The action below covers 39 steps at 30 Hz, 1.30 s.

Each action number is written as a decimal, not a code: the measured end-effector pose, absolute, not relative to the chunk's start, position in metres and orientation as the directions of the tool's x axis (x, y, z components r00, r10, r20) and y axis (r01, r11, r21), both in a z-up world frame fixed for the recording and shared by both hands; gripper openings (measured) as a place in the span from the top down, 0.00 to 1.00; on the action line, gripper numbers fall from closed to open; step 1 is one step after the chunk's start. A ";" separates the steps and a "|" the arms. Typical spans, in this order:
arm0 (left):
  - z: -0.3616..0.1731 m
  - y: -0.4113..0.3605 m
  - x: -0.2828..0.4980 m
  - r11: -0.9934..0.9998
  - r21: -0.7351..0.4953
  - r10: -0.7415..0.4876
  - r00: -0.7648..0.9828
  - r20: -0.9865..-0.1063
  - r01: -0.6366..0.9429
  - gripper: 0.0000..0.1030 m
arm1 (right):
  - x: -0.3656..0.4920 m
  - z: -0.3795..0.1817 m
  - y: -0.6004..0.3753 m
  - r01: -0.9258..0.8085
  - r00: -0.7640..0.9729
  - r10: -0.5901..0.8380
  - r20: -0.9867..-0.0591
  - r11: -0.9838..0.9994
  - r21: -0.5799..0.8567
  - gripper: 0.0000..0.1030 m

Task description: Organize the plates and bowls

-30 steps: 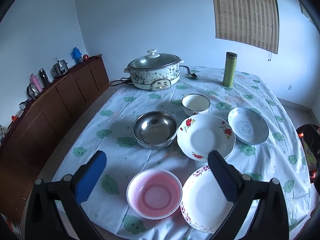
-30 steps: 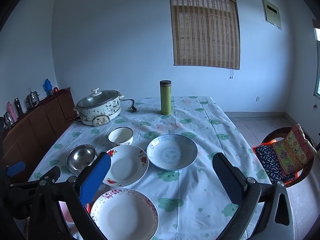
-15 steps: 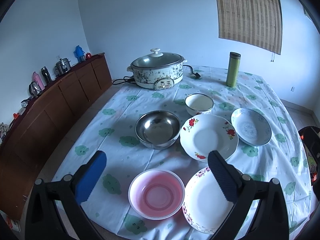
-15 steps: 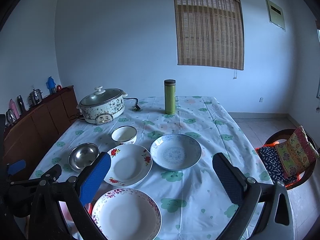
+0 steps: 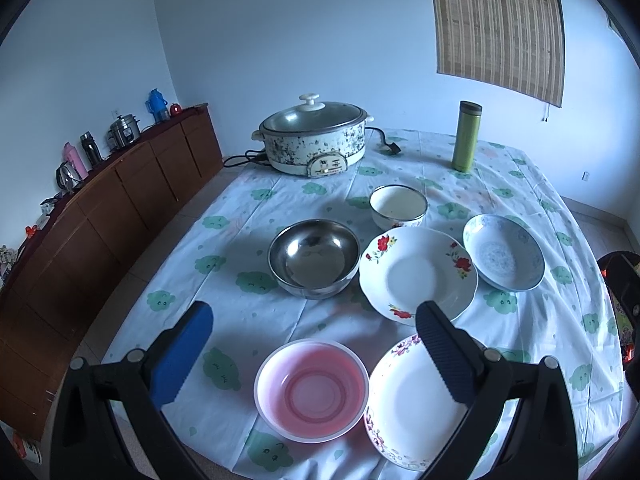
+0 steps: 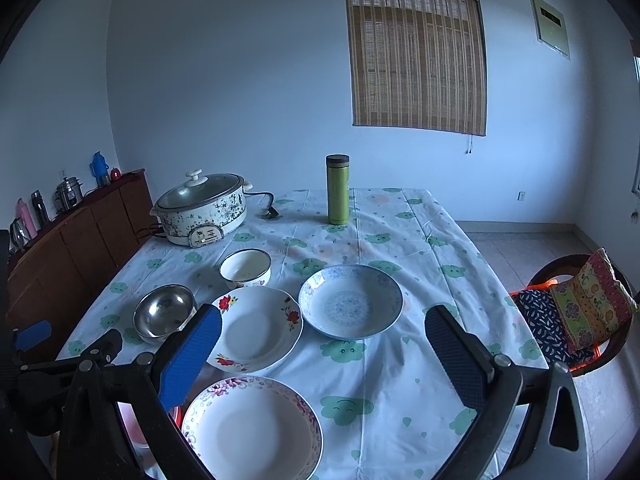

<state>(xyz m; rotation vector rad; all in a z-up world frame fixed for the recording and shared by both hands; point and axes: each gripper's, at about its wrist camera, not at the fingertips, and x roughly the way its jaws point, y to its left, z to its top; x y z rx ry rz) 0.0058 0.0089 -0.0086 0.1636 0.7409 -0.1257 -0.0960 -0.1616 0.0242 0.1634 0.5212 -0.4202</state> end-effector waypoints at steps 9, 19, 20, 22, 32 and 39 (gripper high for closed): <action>-0.009 0.009 0.007 0.980 0.104 -0.056 0.731 -0.680 0.172 0.00 | -0.095 0.023 -0.162 0.428 0.785 -0.345 -0.515 0.903 0.046 0.00; -0.015 0.009 0.010 0.979 0.104 -0.058 0.724 -0.688 0.177 0.00 | -0.094 0.019 -0.162 0.421 0.786 -0.335 -0.520 0.906 0.052 0.00; -0.017 0.009 0.011 0.979 0.105 -0.057 0.722 -0.690 0.177 0.00 | -0.093 0.018 -0.162 0.421 0.784 -0.334 -0.523 0.906 0.053 0.01; -0.021 0.010 0.011 0.979 0.103 -0.056 0.714 -0.698 0.177 0.00 | -0.092 0.014 -0.165 0.427 0.780 -0.333 -0.530 0.902 0.061 0.01; -0.028 0.019 0.009 0.979 0.116 -0.039 0.718 -0.695 0.165 0.00 | -0.093 0.003 -0.170 0.431 0.756 -0.329 -0.566 0.901 0.052 0.01; -0.043 0.035 0.013 0.979 0.120 -0.025 0.682 -0.731 0.164 0.00 | -0.087 -0.011 -0.172 0.406 0.743 -0.297 -0.599 0.912 0.052 0.01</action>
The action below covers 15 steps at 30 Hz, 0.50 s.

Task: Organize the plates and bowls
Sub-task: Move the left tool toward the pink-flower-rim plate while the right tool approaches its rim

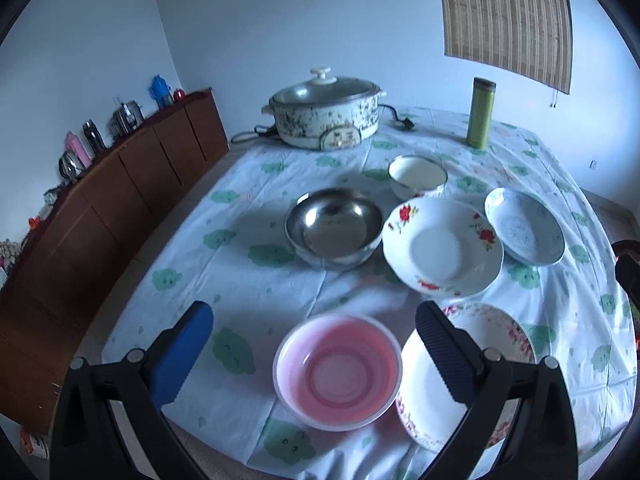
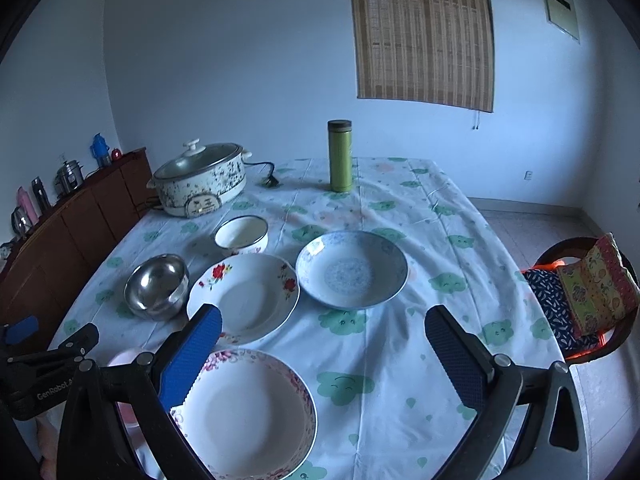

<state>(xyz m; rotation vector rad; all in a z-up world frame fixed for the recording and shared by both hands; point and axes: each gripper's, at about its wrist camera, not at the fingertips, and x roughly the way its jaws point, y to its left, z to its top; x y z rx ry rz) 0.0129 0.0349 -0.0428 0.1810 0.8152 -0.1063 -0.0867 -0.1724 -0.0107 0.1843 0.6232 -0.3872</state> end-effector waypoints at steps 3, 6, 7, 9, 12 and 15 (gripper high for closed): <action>-0.052 0.050 0.013 0.980 0.108 -0.030 0.665 -0.747 0.166 0.00 | -0.082 -0.022 -0.174 0.380 0.730 -0.264 -0.631 0.924 0.052 0.01; -0.064 0.066 0.014 0.981 0.093 -0.041 0.645 -0.763 0.173 0.00 | -0.079 -0.037 -0.178 0.354 0.711 -0.218 -0.668 0.932 0.073 0.01; -0.068 0.071 0.014 0.981 0.096 -0.036 0.640 -0.768 0.170 0.00 | -0.079 -0.042 -0.180 0.354 0.701 -0.210 -0.681 0.932 0.076 0.01; -0.077 0.081 0.015 0.982 0.083 -0.042 0.619 -0.784 0.171 0.00 | -0.079 -0.052 -0.182 0.356 0.688 -0.197 -0.698 0.931 0.088 0.01; -0.087 0.092 0.016 0.984 0.084 -0.027 0.597 -0.802 0.157 0.00 | -0.079 -0.060 -0.184 0.351 0.677 -0.181 -0.713 0.931 0.097 0.01; -0.095 0.099 0.021 0.985 0.087 -0.015 0.580 -0.815 0.149 0.00 | -0.079 -0.065 -0.184 0.339 0.679 -0.166 -0.715 0.935 0.104 0.01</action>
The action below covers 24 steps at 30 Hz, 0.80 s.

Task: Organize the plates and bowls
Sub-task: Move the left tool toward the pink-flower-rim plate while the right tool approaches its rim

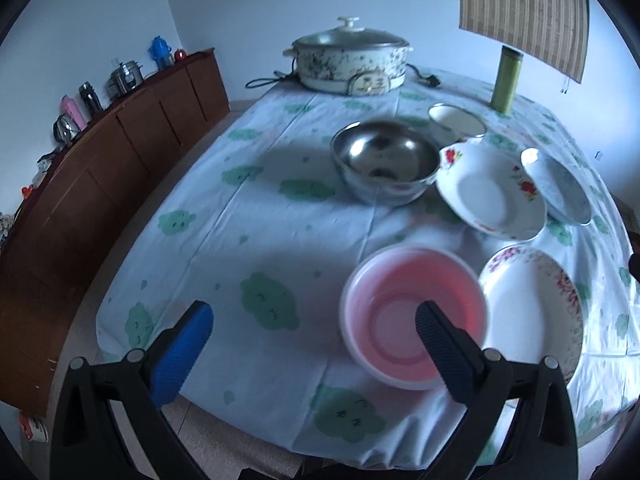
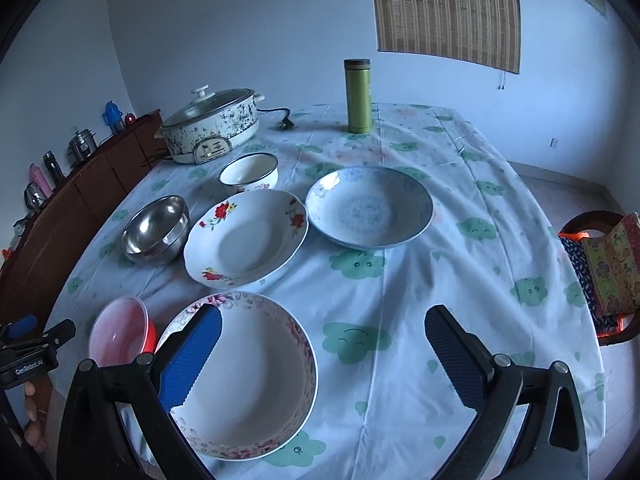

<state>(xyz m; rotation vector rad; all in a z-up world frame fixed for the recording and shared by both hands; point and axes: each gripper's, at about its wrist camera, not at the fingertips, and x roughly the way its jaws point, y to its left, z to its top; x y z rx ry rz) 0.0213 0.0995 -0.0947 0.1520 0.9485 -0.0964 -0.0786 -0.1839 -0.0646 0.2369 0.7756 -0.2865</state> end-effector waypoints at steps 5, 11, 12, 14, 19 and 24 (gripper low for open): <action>-0.099 0.105 0.030 0.985 0.070 -0.035 0.578 -0.815 0.158 0.00 | -0.069 -0.071 -0.181 0.313 0.668 -0.140 -0.731 0.944 0.106 0.13; -0.099 0.102 0.048 0.978 0.055 -0.074 0.580 -0.812 0.202 0.00 | -0.056 -0.081 -0.188 0.330 0.629 -0.133 -0.766 0.938 0.109 0.20; -0.099 0.101 0.051 0.977 0.052 -0.081 0.581 -0.810 0.208 0.00 | -0.055 -0.083 -0.190 0.335 0.626 -0.134 -0.768 0.936 0.110 0.20; -0.097 0.096 0.060 0.972 0.037 -0.107 0.578 -0.809 0.231 0.00 | -0.050 -0.085 -0.194 0.358 0.618 -0.146 -0.773 0.927 0.110 0.20; -0.087 0.075 0.085 0.949 0.008 -0.184 0.572 -0.799 0.316 0.03 | -0.037 -0.087 -0.198 0.396 0.598 -0.170 -0.784 0.912 0.104 0.28; -0.094 0.078 0.108 0.951 0.001 -0.175 0.540 -0.823 0.309 0.14 | -0.031 -0.082 -0.200 0.387 0.600 -0.164 -0.783 0.916 0.105 0.28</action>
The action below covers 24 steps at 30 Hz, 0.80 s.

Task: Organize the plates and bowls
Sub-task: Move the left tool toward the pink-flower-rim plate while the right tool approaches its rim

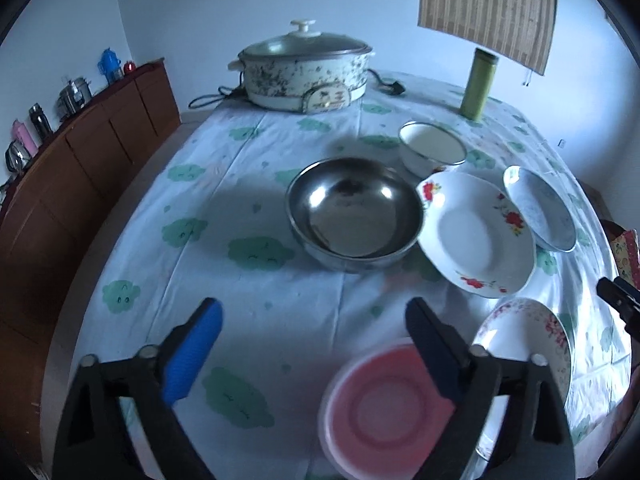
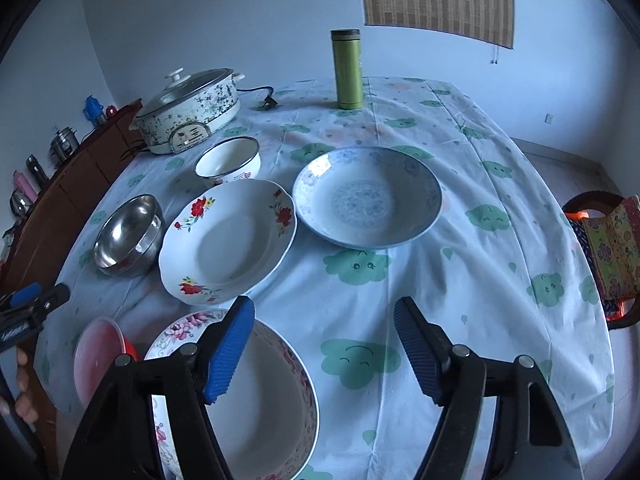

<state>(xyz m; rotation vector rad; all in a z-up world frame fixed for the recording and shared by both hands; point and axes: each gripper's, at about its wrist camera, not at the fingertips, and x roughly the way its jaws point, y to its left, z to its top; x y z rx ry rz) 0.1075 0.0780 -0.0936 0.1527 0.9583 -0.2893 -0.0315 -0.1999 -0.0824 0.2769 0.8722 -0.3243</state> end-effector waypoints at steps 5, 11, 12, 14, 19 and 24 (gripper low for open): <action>-0.099 0.088 0.099 0.965 -0.005 -0.148 0.528 -0.836 0.263 0.14 | -0.024 -0.083 -0.206 0.319 0.605 -0.117 -0.787 0.942 0.106 0.35; -0.098 0.079 0.069 0.963 -0.010 -0.157 0.526 -0.836 0.270 0.15 | -0.023 -0.096 -0.225 0.283 0.578 -0.030 -0.816 0.945 0.165 0.52; -0.097 0.074 0.065 0.961 -0.009 -0.160 0.526 -0.836 0.277 0.18 | -0.024 -0.098 -0.226 0.273 0.577 -0.011 -0.817 0.945 0.180 0.52; -0.095 0.061 0.055 0.950 -0.035 -0.199 0.513 -0.835 0.312 0.23 | -0.026 -0.103 -0.227 0.232 0.571 0.043 -0.820 0.949 0.211 0.52; -0.092 0.022 0.027 0.910 -0.029 -0.255 0.505 -0.825 0.413 0.23 | -0.034 -0.113 -0.222 0.141 0.546 0.124 -0.828 0.961 0.237 0.52; -0.101 -0.008 0.004 0.876 -0.055 -0.296 0.445 -0.845 0.478 0.31 | -0.035 -0.123 -0.226 0.106 0.512 0.193 -0.837 0.953 0.285 0.51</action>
